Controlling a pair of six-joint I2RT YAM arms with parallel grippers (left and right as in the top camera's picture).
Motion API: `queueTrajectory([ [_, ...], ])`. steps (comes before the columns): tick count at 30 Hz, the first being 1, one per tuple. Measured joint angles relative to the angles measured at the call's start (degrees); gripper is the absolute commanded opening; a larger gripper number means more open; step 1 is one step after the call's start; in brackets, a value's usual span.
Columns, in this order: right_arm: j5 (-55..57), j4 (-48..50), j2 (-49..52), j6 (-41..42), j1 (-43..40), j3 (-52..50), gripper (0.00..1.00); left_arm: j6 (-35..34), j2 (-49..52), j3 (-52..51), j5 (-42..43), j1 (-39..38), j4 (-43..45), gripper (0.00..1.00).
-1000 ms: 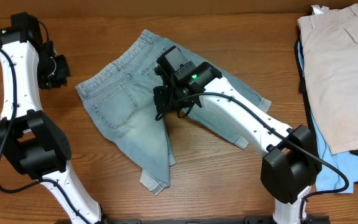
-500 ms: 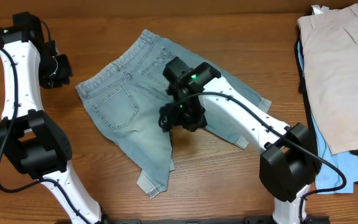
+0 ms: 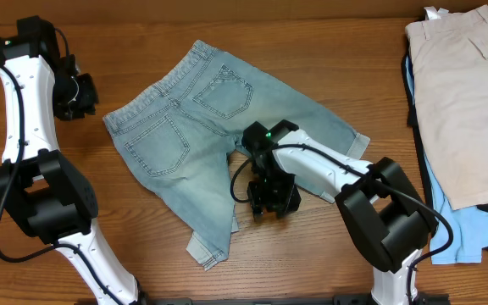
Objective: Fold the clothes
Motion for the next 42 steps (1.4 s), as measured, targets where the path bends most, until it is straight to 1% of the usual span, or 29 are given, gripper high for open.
queueTrajectory([
  [4, -0.22, 4.04, 0.00, -0.20, 2.64, -0.17, 0.57, 0.00, 0.00, 0.00, 0.00, 0.00, 0.00, 0.23],
  [8, -0.61, 4.57, 0.00, -0.42, 5.09, -0.17, 0.59, 0.00, 0.00, 0.00, 0.00, 0.00, 0.02, 0.23],
  [12, -1.07, 5.18, 0.00, -0.44, 5.01, 0.09, 0.59, 0.00, 0.00, 0.00, 0.00, 0.00, 0.20, 0.23],
  [16, -3.32, 10.36, 0.00, -0.13, 4.92, 1.99, 0.50, 0.00, 0.00, 0.00, 0.02, 0.00, 0.61, 0.23],
  [20, -4.50, 21.11, 0.00, 2.78, 4.96, 3.34, 0.42, 0.00, 0.00, 0.00, 0.02, 0.00, 0.70, 0.24],
  [21, -4.46, 21.88, 0.00, 3.15, 4.96, 3.48, 0.41, 0.00, 0.00, 0.00, 0.02, 0.00, 0.70, 0.24],
  [27, -0.94, 26.99, 1.36, 6.45, 4.96, 3.72, 0.24, 0.00, 0.00, 0.00, 0.02, 0.00, 1.25, 0.24],
  [28, -0.55, 27.47, 1.66, 6.69, 4.96, 3.72, 0.21, 0.00, 0.00, 0.00, 0.02, 0.00, 1.33, 0.24],
  [29, 0.11, 27.69, 1.97, 6.99, 4.96, 3.72, 0.15, 0.00, 0.00, 0.00, 0.02, 0.00, 1.33, 0.24],
  [32, 1.40, 26.36, 2.14, 7.30, 4.92, 3.80, 0.04, 0.00, 0.00, 0.00, 0.02, 0.00, 1.33, 0.24],
  [37, 2.21, 15.39, 2.12, 6.51, 1.79, 7.06, 0.04, 0.00, 0.00, 0.00, 0.02, 0.00, 1.31, 0.22],
  [40, 2.67, 8.24, 1.64, 4.13, -3.87, 9.94, 0.04, 0.00, 0.00, 0.00, 0.02, 0.00, 0.35, 0.19],
  [42, 3.28, 4.35, 0.39, 1.77, -8.39, 10.84, 0.04, 0.00, 0.00, 0.00, 0.26, 0.00, -0.63, 0.19],
])
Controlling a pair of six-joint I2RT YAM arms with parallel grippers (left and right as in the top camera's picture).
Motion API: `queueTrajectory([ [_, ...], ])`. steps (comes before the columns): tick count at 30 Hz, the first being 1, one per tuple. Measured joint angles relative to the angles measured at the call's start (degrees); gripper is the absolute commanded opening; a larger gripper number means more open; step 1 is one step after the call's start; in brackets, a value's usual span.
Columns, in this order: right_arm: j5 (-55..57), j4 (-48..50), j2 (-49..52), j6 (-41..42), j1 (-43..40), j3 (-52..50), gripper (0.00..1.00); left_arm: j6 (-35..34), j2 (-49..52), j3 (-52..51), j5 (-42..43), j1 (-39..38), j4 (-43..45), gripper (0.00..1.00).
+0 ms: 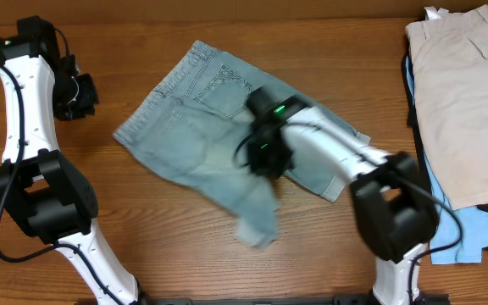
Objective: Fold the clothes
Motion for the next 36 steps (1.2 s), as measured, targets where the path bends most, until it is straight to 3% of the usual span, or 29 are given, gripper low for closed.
queueTrajectory([
  [9, 4.92, -10.14, -3.96, -11.78, -17.64, 0.74, 0.05, 0.07, 0.00, -2.27, 6.51, -3.67, 0.09, 0.28],
  [13, 5.11, -9.84, -3.96, -14.73, -22.56, 0.74, 0.26, 0.28, 0.00, -6.25, 7.65, -9.31, 3.37, 0.34],
  [15, 5.09, -9.86, -3.96, -15.45, -23.45, 0.74, 0.43, 0.44, 0.00, -8.00, 8.04, -12.61, 5.68, 0.35],
  [18, 4.87, -9.75, -3.96, -16.35, -23.28, 0.74, 0.57, 0.46, 0.00, -10.16, 8.52, -17.86, 9.60, 0.36],
  [26, 3.58, -8.00, -3.96, -17.16, -22.49, 0.74, 0.61, 1.07, 0.00, -13.00, 8.52, -29.46, 23.12, 0.15],
  [29, 3.19, -7.56, -3.96, -17.20, -22.49, 0.74, 0.67, 1.38, 0.00, -13.55, 7.30, -32.85, 26.49, 0.06],
  [36, 2.93, -7.17, -3.96, -17.14, -22.49, 0.74, 0.72, 1.51, 1.86, -13.70, 2.99, -37.40, 30.08, 0.04],
])
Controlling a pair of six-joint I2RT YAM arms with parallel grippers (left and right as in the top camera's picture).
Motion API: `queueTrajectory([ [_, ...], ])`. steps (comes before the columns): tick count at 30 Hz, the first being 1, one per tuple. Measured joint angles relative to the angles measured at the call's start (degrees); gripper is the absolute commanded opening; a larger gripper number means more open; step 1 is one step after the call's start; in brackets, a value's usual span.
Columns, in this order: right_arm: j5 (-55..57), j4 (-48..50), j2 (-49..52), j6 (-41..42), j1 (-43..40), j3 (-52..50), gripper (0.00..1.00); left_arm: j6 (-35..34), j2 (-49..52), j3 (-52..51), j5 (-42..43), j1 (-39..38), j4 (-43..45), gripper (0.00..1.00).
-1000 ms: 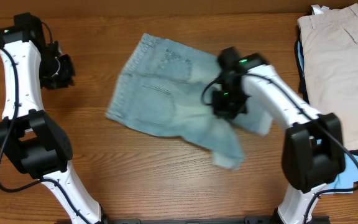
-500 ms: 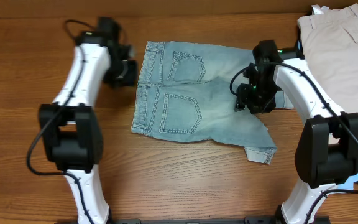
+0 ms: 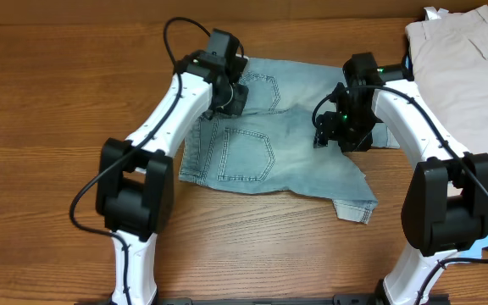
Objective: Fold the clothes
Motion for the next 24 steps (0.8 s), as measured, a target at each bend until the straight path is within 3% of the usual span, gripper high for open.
queueTrajectory([
  [7, -0.04, 0.22, 0.00, -0.02, 0.00, 0.00, 0.79, -0.04, 6.69, -0.04, -0.87, -0.09, -1.55, 0.04],
  [16, 1.05, 0.20, 0.00, 0.04, -0.04, 0.00, 0.89, -3.02, 6.71, 0.55, -6.84, 0.07, -8.90, 0.04],
  [24, 5.16, 0.87, 0.00, 1.05, -1.07, -0.48, 0.80, -4.74, 6.71, 0.61, -9.57, 5.14, -12.17, 0.04],
])
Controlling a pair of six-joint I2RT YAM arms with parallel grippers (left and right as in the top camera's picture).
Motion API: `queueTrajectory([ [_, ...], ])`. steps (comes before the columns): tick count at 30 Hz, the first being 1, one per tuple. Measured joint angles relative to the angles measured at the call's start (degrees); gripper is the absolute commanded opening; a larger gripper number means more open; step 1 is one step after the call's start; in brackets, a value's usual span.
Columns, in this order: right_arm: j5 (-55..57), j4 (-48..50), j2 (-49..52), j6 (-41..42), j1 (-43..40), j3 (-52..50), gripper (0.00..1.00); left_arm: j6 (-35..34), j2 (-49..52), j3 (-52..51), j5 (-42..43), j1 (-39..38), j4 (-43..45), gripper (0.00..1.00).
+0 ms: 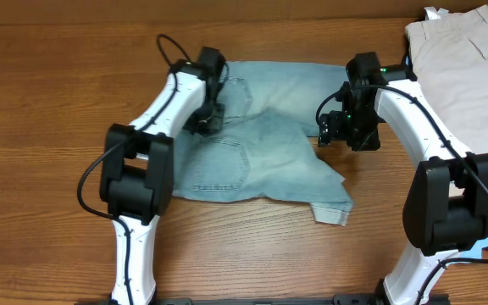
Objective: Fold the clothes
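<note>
The light-blue denim shorts (269, 144) lie spread on the wooden table (49, 220), back pocket up, with one cuffed leg (333, 212) reaching toward the front. My left gripper (203, 119) sits down on the shorts' left edge, where the cloth bunches under it. At the right edge, level with it, is my right gripper (333, 131). Both look shut on the denim, though the fingertips are hidden under the wrists.
A stack of other clothes lies at the right edge of the table. Beige shorts (468, 93) are on top, with a light-blue garment (484, 246) and something dark beneath. My two arms arch in from the front.
Both grippers have moved slightly toward the front and left, and the shorts came with them. The cloth now lies smoother, and the cuffed leg sits further left.
At first the shorts lay diagonal, the right gripper at their crotch and the left arm parked far left. Then the right gripper had the shorts lifted and crumpled. Later both grippers were on the shorts, laid out squarely at the back. Now the shorts lie flatter.
</note>
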Motion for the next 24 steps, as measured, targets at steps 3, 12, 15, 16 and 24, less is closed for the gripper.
queueTrajectory([
  [3, 0.52, 2.86, -0.11, 0.81, -0.46, -3.21, 0.76, -0.02, 0.00, 0.00, -0.24, 3.23, -0.26, 0.04],
  [12, -2.08, 14.62, -0.31, 3.52, -0.15, -15.67, 0.61, -0.02, 0.00, 0.00, -1.01, 6.10, -0.33, 0.04],
  [15, -3.26, 18.25, -1.68, 3.69, 1.31, -17.55, 0.62, -0.02, 0.00, 0.00, -1.14, 6.03, -0.33, 0.04],
  [16, -3.45, 19.06, -1.86, 3.65, 2.08, -17.84, 0.62, -0.02, 0.00, 0.00, -1.22, 6.03, -0.33, 0.04],
  [24, -4.11, 24.11, -2.03, 3.23, 12.11, -18.08, 0.63, -0.02, 0.00, 0.00, -1.25, 6.03, -0.37, 0.04],
])
